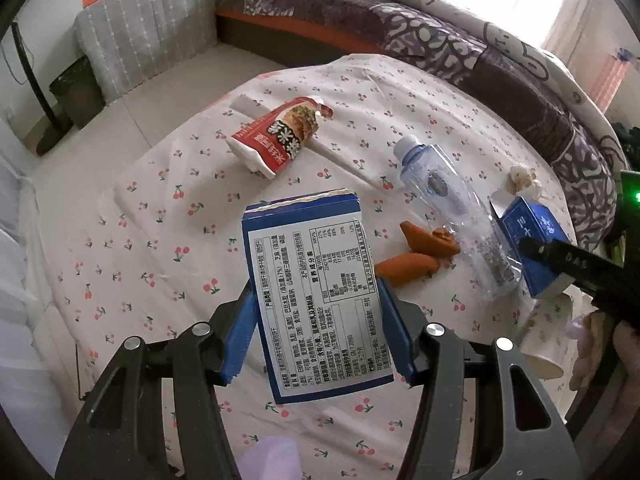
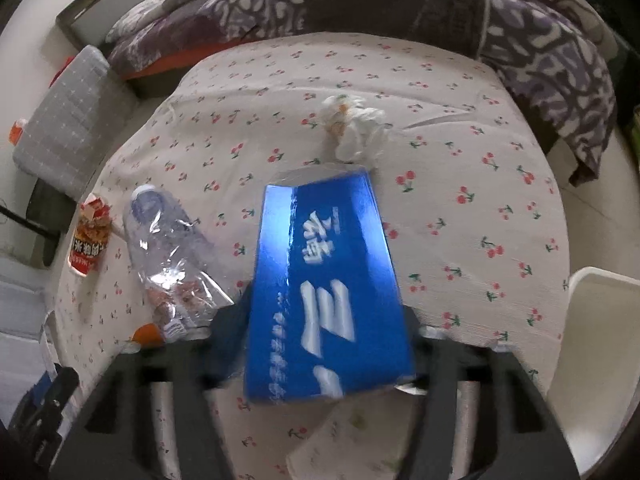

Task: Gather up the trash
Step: 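Lift the box with the left tool while the right tool grasps the blue carton, then carry the box with the left tool while the right tool carries the blue carton to the white bin, then drop the blue carton into the bin with the right tool while the left tool drops the box, then grasp an orange peel with the left tool while the right tool grasps the clear plastic bottle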

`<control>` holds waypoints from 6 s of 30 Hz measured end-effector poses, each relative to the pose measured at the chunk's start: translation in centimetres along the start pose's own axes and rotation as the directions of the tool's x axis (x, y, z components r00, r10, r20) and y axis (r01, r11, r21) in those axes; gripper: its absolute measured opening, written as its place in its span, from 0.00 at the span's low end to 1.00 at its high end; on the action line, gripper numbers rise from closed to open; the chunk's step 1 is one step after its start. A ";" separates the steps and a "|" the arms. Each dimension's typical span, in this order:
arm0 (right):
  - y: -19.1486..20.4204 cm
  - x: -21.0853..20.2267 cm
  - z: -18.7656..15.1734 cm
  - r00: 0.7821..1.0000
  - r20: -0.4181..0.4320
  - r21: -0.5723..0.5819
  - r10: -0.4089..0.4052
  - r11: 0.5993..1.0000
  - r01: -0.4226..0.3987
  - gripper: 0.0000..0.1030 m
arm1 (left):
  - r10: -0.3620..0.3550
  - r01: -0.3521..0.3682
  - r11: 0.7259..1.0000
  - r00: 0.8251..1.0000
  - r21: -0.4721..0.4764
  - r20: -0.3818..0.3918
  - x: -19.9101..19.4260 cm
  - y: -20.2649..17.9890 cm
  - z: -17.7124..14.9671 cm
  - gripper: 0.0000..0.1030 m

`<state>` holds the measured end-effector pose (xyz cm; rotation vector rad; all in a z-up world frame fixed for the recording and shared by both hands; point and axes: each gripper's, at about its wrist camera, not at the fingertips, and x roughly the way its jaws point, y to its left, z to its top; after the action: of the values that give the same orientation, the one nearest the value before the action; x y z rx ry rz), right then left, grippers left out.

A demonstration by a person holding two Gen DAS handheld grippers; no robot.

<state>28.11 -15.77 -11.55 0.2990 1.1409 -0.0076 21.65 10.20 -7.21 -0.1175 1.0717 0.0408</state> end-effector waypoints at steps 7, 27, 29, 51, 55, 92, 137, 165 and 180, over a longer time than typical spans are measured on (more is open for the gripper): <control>2.2 -4.4 -0.6 0.981 0.187 -0.077 0.047 0.996 -0.033 0.51 | -0.008 0.009 1.000 0.998 -0.021 0.064 -1.4 0.4 0.6 0.53; 2.8 -14.6 -4.4 0.857 0.502 -0.237 0.113 0.972 0.011 0.52 | -0.049 0.052 0.999 0.962 -0.004 0.270 -5.7 -3.4 1.3 0.53; 2.5 -15.1 -4.7 0.853 0.511 -0.244 0.110 0.970 0.021 0.52 | -0.056 0.058 0.998 0.960 0.003 0.274 -5.8 -3.9 1.2 0.53; -4.3 -19.3 -6.1 0.832 0.555 -0.149 0.007 0.985 0.091 0.52 | -0.160 0.129 0.983 0.952 0.131 0.262 -5.9 -11.8 -0.5 0.53; -6.4 -19.8 -5.9 0.833 0.553 -0.104 -0.021 0.990 0.094 0.52 | -0.182 0.144 0.976 0.949 0.161 0.258 -5.9 -13.4 -1.0 0.53; -26.0 -24.8 -9.5 0.810 0.456 0.353 -0.370 0.910 0.217 0.87 | -0.351 0.258 0.838 0.930 0.482 0.112 -5.3 -31.1 -8.8 0.53; -15.8 -19.3 -6.1 0.883 0.379 0.179 -0.275 0.959 0.222 0.93 | -0.047 0.029 0.922 0.998 0.387 0.038 0.7 -20.2 -4.1 0.87; -8.1 -11.8 -3.7 0.968 0.242 0.046 -0.072 0.997 0.063 0.93 | 0.029 0.021 0.877 0.995 0.481 -0.096 7.8 -9.8 -0.7 0.30; 1.8 -6.3 -3.1 0.995 0.072 -0.301 0.075 0.952 -0.051 0.93 | -0.097 0.076 0.981 0.989 0.176 0.113 -4.3 -1.9 3.7 0.18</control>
<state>23.00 -14.20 -6.66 0.0637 1.0330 0.2066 22.98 8.86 -1.58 -0.0063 0.9430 -0.1217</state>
